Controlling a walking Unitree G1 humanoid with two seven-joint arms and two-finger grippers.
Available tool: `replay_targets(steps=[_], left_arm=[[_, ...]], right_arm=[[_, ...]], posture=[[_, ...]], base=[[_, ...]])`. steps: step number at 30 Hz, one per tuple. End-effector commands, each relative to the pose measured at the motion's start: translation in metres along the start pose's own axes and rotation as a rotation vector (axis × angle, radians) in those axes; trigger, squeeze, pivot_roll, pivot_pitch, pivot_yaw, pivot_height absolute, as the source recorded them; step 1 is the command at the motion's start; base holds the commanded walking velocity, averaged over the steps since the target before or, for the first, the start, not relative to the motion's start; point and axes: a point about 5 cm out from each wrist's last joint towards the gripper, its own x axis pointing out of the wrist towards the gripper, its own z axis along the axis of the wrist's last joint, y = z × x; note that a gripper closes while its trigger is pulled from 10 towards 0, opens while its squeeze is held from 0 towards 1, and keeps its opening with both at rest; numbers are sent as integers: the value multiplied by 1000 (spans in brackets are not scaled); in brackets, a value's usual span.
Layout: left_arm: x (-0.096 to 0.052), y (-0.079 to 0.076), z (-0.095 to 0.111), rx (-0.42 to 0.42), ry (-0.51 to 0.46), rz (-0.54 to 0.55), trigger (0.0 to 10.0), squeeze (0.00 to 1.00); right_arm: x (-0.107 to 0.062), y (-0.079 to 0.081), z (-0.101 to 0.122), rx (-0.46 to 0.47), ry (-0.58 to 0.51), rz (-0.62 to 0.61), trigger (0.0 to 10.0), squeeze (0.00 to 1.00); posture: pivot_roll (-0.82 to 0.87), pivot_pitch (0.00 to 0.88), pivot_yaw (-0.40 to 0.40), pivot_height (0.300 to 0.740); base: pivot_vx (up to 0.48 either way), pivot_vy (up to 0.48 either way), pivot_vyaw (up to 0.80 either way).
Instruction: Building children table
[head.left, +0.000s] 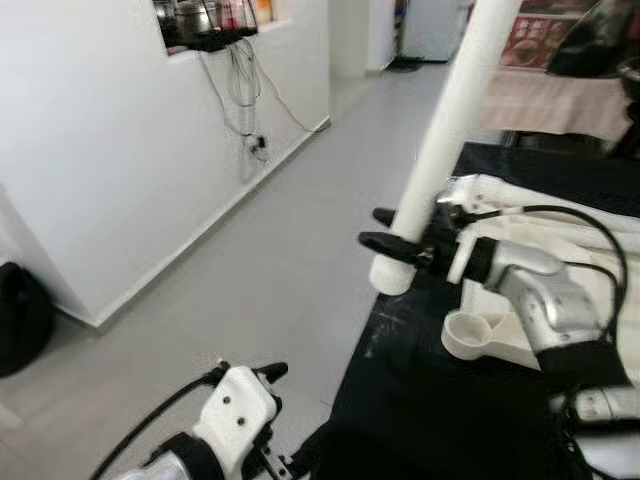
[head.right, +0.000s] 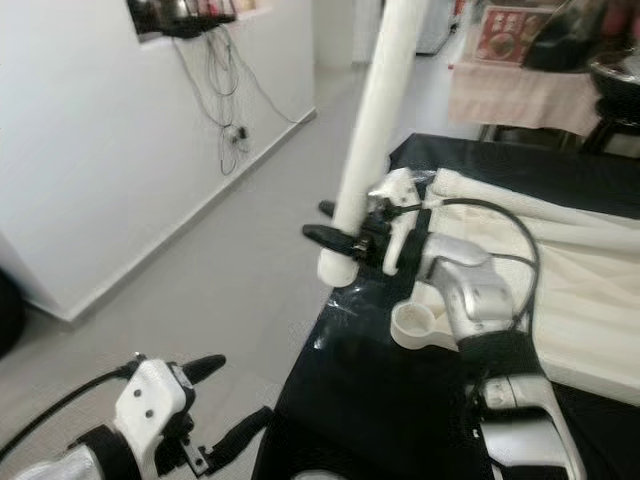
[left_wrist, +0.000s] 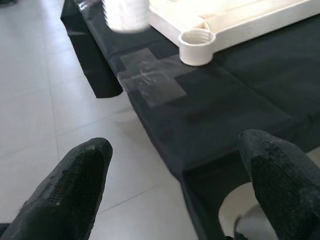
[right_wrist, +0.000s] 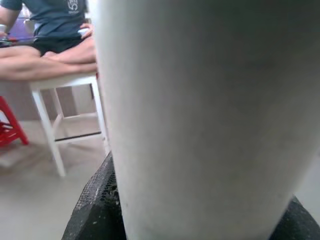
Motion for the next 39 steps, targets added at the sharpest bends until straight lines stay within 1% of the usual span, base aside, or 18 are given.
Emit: replay_targets(steps=[1,2,3,4,8,9,10,12,14,21,23,26,29,31,35,36,37,39], left_arm=[[-4,1,4,12,13,-24,10000,0],[-4,1,4,12,13,-24,10000,0],[-5,2,5,16,23,-26,10000,0],[-5,2,6,16,26,-26,10000,0],[-7,1,6,3,27,-24,10000,0],[-9,1,5,-16,23,-19,10000,0],[-9,1,5,-16,23,-19,10000,0],[-10,1,6,-21,23,-20,10000,0],[-11,2,6,-17,24,-21,10000,0],[-12,2,6,-3,26,-15,10000,0],[-12,4,8,17,17,13,10000,0],[-12,4,8,21,13,22,10000,0],[-13,8,11,35,-12,86,10000,0],[-13,8,11,35,-12,86,10000,0],[-15,19,17,73,-52,221,10000,0],[-15,19,17,73,-52,221,10000,0],[-15,21,17,81,-55,243,10000,0],[-17,29,21,125,-63,310,10000,0]], right_arm=[[-6,-6,10,-21,-12,10,10000,0],[-6,-6,10,-21,-12,10,10000,0],[-10,-11,13,-21,-13,15,10000,0],[-11,-12,14,-22,-12,18,10000,0],[-16,-8,15,-6,-23,61,10000,0],[-21,6,17,24,-47,148,10000,0],[-21,6,17,24,-47,148,10000,0],[-21,15,19,37,-68,212,10000,0],[-20,19,21,42,-81,250,10000,0],[-16,19,21,31,-67,287,10000,0],[-9,15,20,-27,-63,252,10000,0],[-7,15,20,-39,-65,240,10000,0],[-4,17,20,-46,-72,243,10000,0],[-4,17,20,-46,-72,243,10000,0],[10,22,18,-37,-88,255,10000,0],[10,22,18,-37,-88,255,10000,0],[13,23,18,-41,-90,255,10000,0],[23,24,16,-66,-95,240,10000,0]], posture=[[23,156,24,740],[23,156,24,740],[23,156,24,740],[23,156,24,740],[22,173,33,740],[23,183,39,740],[23,183,39,740],[22,185,41,740],[23,186,40,740],[23,187,37,740],[25,184,30,740],[25,184,30,740],[32,184,26,740],[32,184,26,740],[35,187,25,740],[35,187,25,740],[35,187,25,740],[41,191,26,740]], base=[[0,0,0],[0,0,0],[0,0,0],[0,0,0],[0,0,-600],[0,0,-800],[0,0,-800],[0,0,-800],[0,0,-800],[0,0,-800],[0,0,-800],[0,0,-800],[0,0,-721],[0,0,-800],[0,0,0],[0,0,0],[0,0,0],[0,0,0]])
